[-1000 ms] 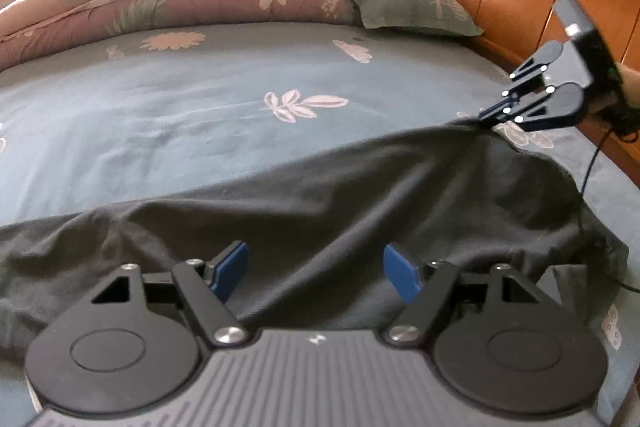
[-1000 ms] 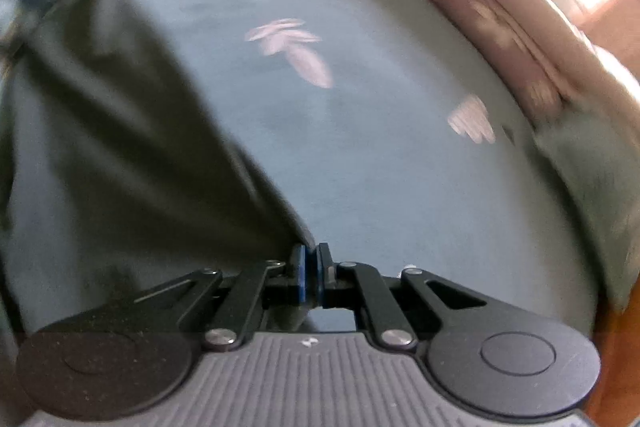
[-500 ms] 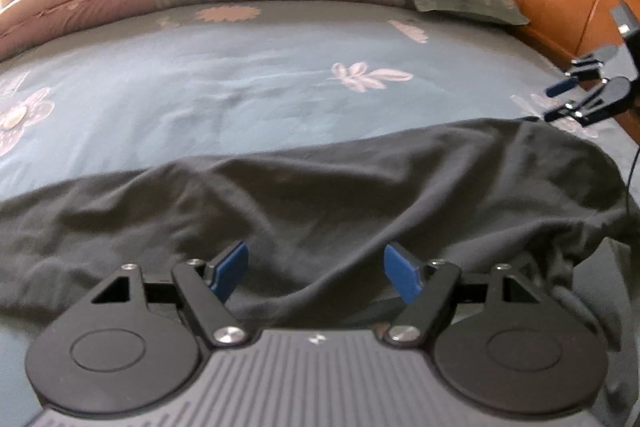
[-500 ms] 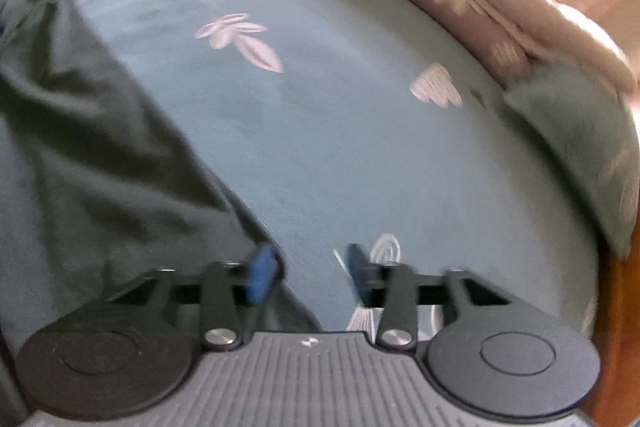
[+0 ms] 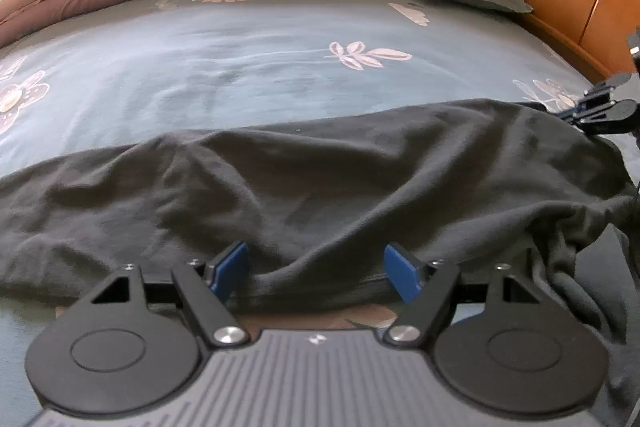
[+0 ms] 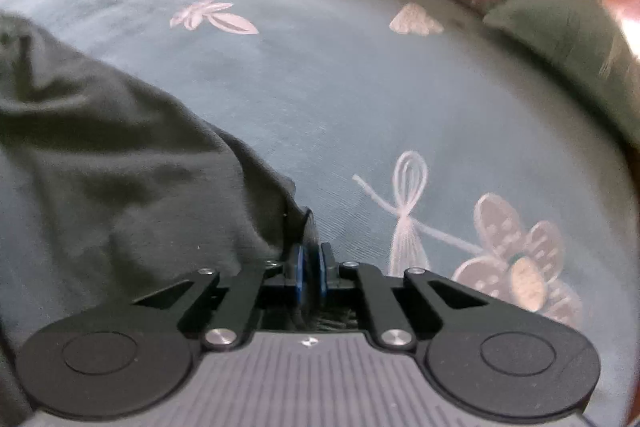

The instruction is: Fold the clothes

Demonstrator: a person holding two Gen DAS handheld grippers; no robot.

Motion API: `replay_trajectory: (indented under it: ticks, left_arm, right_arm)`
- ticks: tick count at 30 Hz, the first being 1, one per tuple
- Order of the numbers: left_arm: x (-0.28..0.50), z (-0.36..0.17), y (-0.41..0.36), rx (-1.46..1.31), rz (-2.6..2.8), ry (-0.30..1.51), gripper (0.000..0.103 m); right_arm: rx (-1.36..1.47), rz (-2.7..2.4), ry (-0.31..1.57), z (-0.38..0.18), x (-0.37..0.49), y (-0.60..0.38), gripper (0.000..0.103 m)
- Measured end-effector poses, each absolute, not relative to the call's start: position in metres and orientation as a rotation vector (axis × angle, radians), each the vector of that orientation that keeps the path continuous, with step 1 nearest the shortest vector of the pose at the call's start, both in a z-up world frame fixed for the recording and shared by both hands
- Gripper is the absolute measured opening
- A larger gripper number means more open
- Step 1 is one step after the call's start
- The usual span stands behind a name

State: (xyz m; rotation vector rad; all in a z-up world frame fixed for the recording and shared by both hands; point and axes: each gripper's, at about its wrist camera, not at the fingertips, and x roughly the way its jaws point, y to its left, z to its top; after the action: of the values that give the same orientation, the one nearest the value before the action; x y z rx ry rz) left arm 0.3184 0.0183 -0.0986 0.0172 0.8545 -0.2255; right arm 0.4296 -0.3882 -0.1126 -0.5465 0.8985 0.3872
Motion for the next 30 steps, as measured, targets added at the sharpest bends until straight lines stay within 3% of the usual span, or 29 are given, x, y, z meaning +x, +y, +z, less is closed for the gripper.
replay_trajectory:
  ticks: [3, 6, 9, 10, 11, 13, 15, 17, 21, 23, 30]
  left_arm:
    - [0.318, -0.094, 0.018, 0.022, -0.220, 0.845, 0.075]
    - [0.317, -0.090, 0.018, 0.013, -0.216, 0.840, 0.075]
    - [0.314, -0.084, 0.017, 0.017, -0.226, 0.831, 0.077]
    - [0.312, -0.083, 0.017, 0.020, -0.231, 0.828, 0.077]
    - [0.311, -0.082, 0.017, 0.021, -0.236, 0.827, 0.077]
    - [0.307, -0.082, 0.016, 0.017, -0.243, 0.829, 0.077]
    - [0.303, -0.082, 0.014, 0.005, -0.252, 0.830, 0.077]
    - [0.298, -0.081, 0.012, -0.011, -0.266, 0.828, 0.077]
    - [0.288, -0.081, 0.008, -0.033, -0.284, 0.833, 0.077]
    - [0.283, -0.080, 0.008, -0.043, -0.286, 0.835, 0.077]
    - [0.268, -0.074, 0.020, -0.068, -0.254, 0.825, 0.077]
  right_arm:
    - [-0.666, 0.281, 0.845, -0.113, 0.441, -0.379, 0.010]
    - [-0.545, 0.255, 0.908, -0.112, 0.464, -0.388, 0.011]
    - [-0.508, 0.230, 0.893, -0.102, 0.460, -0.390, 0.023]
    - [-0.488, 0.222, 0.886, -0.096, 0.455, -0.390, 0.038]
    - [-0.448, 0.226, 0.887, -0.089, 0.449, -0.391, 0.063]
    - [-0.340, 0.256, 0.905, -0.075, 0.436, -0.393, 0.083]
    - [-0.233, 0.315, 0.944, -0.068, 0.421, -0.390, 0.083]
    - [-0.164, 0.355, 0.986, -0.068, 0.406, -0.383, 0.090]
    - [-0.105, 0.308, 1.089, -0.101, 0.394, -0.364, 0.093]
    - [-0.112, 0.261, 1.115, -0.116, 0.394, -0.354, 0.103]
    - [-0.128, 0.250, 1.079, -0.122, 0.388, -0.344, 0.103]
